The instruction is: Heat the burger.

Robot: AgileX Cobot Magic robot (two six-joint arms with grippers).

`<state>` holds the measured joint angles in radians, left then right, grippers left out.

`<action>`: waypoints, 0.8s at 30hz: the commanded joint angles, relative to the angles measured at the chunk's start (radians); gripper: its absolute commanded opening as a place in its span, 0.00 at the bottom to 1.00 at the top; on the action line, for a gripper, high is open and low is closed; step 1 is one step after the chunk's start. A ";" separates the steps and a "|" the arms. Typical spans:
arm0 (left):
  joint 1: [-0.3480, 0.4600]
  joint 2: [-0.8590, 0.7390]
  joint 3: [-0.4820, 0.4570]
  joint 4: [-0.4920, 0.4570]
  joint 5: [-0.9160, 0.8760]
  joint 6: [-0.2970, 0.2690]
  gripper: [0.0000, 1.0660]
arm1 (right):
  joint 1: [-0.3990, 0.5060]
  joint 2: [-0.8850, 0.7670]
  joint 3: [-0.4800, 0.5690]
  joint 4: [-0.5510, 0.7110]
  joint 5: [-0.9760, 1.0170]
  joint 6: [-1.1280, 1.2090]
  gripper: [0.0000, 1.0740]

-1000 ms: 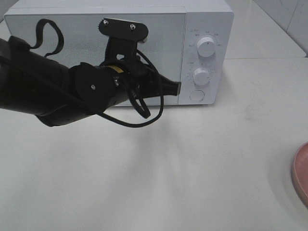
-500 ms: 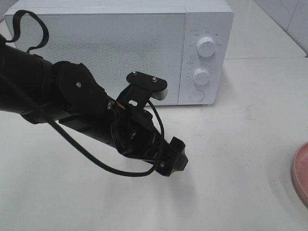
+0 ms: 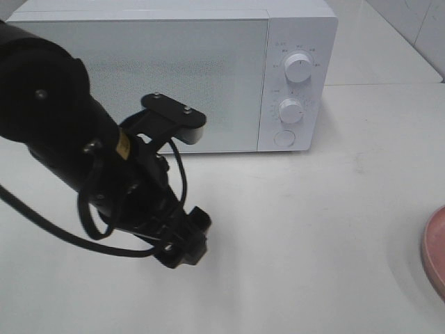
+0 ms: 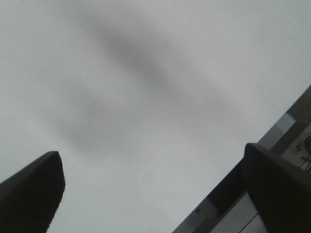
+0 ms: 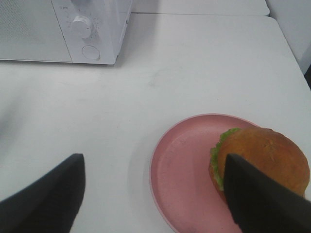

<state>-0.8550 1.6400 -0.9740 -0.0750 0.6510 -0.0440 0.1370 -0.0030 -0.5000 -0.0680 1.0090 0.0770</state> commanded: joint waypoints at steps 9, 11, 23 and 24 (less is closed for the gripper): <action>0.257 -0.211 0.001 0.131 0.269 -0.108 0.86 | -0.008 -0.030 0.003 0.003 -0.012 -0.008 0.71; 0.328 -0.250 0.001 0.121 0.308 -0.081 0.86 | -0.008 -0.030 0.003 0.003 -0.012 -0.008 0.71; 0.699 -0.535 0.115 0.095 0.498 0.002 0.86 | -0.008 -0.030 0.003 0.003 -0.012 -0.008 0.71; 0.709 -0.559 0.136 0.092 0.502 0.002 0.86 | -0.008 -0.030 0.003 0.003 -0.012 -0.008 0.71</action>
<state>-0.1810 1.1380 -0.8950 0.0380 1.1270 -0.0500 0.1370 -0.0030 -0.5000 -0.0680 1.0090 0.0770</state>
